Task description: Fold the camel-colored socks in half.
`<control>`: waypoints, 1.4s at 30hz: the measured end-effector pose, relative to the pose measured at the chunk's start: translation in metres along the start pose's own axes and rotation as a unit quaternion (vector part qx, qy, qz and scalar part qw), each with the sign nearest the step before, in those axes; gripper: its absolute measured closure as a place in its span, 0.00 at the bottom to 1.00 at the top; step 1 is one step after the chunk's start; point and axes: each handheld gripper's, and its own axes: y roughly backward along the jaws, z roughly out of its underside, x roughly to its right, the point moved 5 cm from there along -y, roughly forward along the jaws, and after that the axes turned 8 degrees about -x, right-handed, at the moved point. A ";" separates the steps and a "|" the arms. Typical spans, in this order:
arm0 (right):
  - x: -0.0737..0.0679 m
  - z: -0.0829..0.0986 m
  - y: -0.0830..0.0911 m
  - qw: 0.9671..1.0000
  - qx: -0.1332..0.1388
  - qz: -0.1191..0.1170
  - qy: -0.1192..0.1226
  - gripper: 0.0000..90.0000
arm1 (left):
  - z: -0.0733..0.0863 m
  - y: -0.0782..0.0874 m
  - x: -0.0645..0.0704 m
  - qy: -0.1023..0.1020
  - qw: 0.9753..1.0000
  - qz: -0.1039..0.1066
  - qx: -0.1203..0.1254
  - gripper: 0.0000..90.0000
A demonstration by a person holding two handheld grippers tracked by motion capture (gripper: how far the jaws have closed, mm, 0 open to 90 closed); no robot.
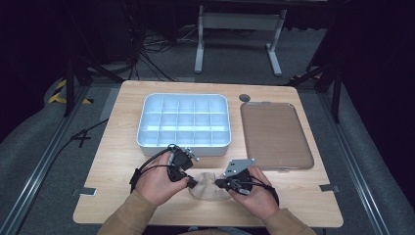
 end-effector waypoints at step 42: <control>0.009 0.020 0.013 1.000 0.001 -0.023 -0.014 1.00 | -0.022 -0.021 0.010 -0.014 0.999 0.031 -0.013 0.94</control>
